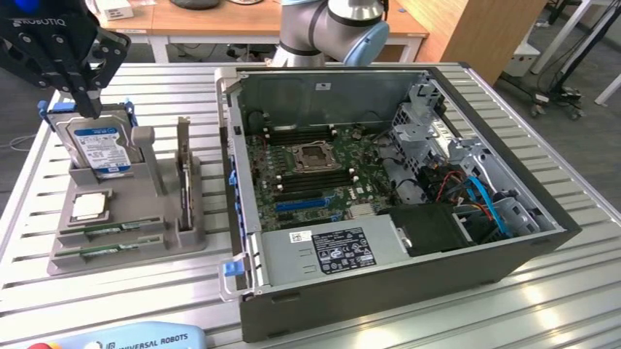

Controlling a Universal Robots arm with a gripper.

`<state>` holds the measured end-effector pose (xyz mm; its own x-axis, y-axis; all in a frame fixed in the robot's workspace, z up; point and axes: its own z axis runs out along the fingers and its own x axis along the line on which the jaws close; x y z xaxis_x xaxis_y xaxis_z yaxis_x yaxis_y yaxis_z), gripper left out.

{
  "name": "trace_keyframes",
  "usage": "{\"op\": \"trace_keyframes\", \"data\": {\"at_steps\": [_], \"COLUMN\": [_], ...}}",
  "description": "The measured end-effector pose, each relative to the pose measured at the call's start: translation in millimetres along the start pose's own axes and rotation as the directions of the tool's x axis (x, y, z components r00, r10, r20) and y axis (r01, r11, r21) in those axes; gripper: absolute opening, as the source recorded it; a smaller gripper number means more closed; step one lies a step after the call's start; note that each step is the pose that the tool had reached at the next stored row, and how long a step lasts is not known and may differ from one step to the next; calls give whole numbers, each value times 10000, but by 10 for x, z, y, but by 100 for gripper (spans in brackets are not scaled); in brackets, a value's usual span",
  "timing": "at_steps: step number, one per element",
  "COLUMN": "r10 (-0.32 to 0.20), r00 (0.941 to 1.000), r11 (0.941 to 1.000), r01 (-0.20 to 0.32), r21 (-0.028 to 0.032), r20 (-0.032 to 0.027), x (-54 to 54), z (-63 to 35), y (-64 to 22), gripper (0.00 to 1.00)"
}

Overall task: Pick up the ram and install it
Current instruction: 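Pick up the ram and move it above insertion slot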

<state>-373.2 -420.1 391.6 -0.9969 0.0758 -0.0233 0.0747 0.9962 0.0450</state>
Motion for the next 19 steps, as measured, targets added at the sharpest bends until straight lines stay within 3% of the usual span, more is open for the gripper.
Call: {"op": "trace_keyframes", "data": {"at_steps": [5, 9, 12, 19], "r10": [-57, -228, -392, -1167], "r00": [10000, 9997, 9992, 9932], "r11": [10000, 9996, 9987, 9921], "r01": [57, 228, 392, 1167], "r21": [16, 174, 337, 455], "r20": [0, 1, 2, -31], "x": [-1, 0, 1, 2], "z": [1, 1, 1, 3], "y": [-1, 0, 1, 1], "gripper": [10, 10, 10, 10]}}
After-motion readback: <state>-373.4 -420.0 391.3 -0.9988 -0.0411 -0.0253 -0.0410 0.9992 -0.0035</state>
